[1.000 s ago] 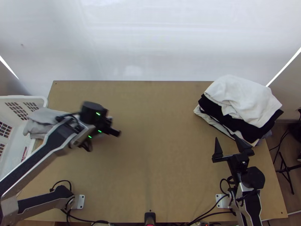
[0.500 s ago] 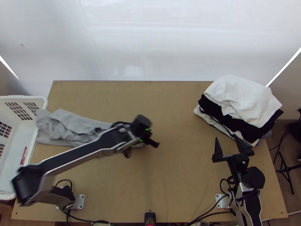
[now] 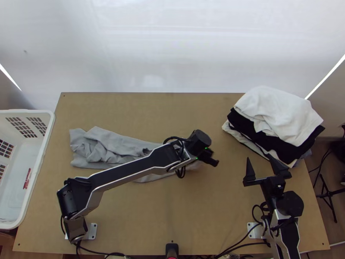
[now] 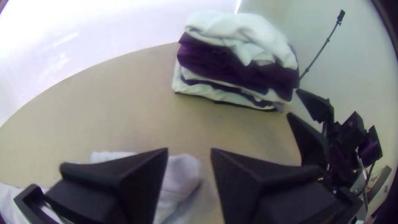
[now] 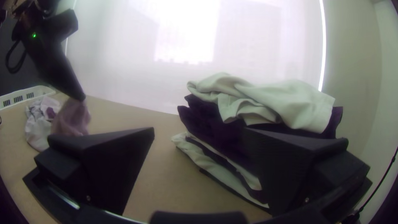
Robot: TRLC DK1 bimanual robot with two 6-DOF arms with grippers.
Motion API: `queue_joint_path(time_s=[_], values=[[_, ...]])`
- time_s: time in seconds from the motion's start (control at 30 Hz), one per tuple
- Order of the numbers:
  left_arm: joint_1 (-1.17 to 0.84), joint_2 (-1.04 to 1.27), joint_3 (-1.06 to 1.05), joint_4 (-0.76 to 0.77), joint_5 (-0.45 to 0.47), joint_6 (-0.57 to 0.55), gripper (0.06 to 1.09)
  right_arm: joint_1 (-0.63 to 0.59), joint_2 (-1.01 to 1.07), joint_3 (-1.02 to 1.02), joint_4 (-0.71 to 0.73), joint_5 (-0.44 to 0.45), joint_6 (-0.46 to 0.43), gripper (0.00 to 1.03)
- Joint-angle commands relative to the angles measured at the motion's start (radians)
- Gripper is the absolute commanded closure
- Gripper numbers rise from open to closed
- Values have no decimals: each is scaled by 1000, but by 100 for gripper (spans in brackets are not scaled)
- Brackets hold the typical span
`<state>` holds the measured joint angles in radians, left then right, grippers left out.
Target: Fold the t-shirt
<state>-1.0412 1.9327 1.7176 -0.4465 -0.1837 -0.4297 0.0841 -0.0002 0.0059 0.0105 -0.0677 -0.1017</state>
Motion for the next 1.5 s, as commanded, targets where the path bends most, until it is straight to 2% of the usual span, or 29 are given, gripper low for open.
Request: queue_joint_path(time_s=[0.0, 0.2, 0.33, 0.53, 0.73, 0.9, 1.0, 1.1, 1.17, 1.23, 1.4, 1.47], values=[[10, -86, 33, -11, -2, 32, 10, 0, 0, 0, 0, 0, 2, 4], [109, -299, -16, 6, 16, 46, 10, 0, 0, 0, 0, 0, 2, 4], [227, -414, -19, -52, 18, 49, 10, 0, 0, 0, 0, 0, 2, 4], [506, -621, -131, -172, 18, 161, 10, 0, 0, 0, 0, 0, 2, 4], [817, -833, -314, -261, 20, 327, 10, 0, 0, 0, 0, 0, 2, 4], [1078, -908, -389, -422, 70, 404, 10, 0, 0, 0, 0, 0, 2, 4], [1212, -957, -466, -445, 79, 457, 10, 0, 0, 0, 0, 0, 2, 4], [1282, -1028, -538, -448, 87, 480, 10, 0, 0, 0, 0, 0, 2, 4], [1316, -1072, -581, -454, 93, 485, 10, 11, -1, 0, 0, 0, 105, 4], [1345, -1111, -619, -469, 105, 485, 10, 28, -1, 0, 0, -1, 163, 4], [1394, -1164, -722, -489, 107, 485, 10, 75, -3, 8, 14, 0, 166, 4], [1397, -1180, -754, -485, 109, 477, 10, 89, -3, 48, 16, 0, 135, 4]])
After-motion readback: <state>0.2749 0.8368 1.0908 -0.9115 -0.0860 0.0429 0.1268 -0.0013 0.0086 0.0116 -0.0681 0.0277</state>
